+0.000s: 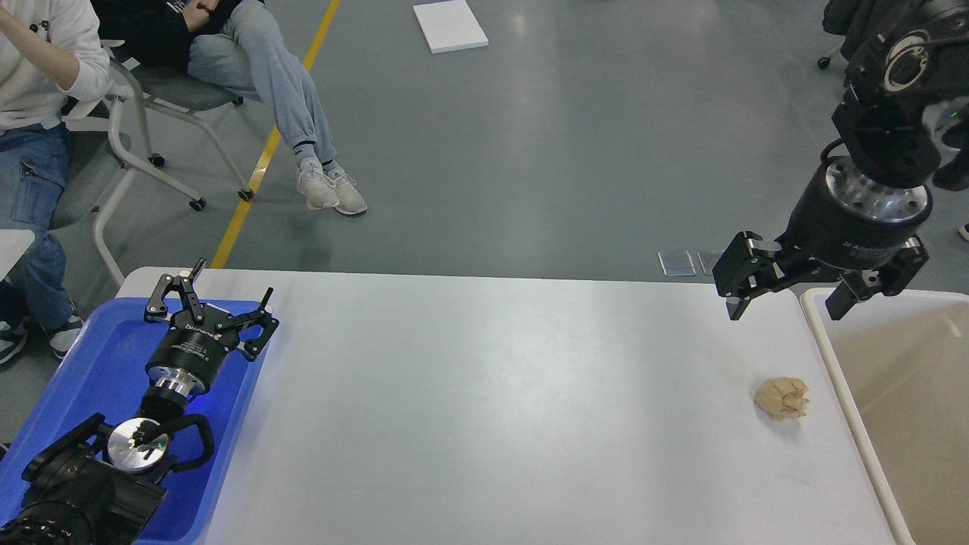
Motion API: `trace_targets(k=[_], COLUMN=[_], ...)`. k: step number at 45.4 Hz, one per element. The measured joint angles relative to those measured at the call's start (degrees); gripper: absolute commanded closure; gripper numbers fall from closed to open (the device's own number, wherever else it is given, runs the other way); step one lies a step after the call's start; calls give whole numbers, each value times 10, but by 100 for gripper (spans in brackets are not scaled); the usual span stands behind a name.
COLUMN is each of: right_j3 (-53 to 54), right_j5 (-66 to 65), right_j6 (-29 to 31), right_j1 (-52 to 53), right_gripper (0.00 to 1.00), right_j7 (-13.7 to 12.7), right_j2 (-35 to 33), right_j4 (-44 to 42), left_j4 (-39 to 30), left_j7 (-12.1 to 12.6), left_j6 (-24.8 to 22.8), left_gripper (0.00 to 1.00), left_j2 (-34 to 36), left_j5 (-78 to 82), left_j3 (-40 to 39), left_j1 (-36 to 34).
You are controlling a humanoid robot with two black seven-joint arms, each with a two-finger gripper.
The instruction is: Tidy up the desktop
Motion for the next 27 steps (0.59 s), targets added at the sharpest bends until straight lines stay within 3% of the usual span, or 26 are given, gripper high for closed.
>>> trace_targets(k=[27], right_j3=[-2], right_j5=[0], right_j6=[0], right_j1=[3], right_gripper=[0], right_j7=[0], right_j2=[-3], right_j4=[0], left_j4=[0], left_j7=[0], left_j6=[0], left_gripper=[0], left_j2=[0], left_j5=[0], left_j3=[0], left_j1=[0])
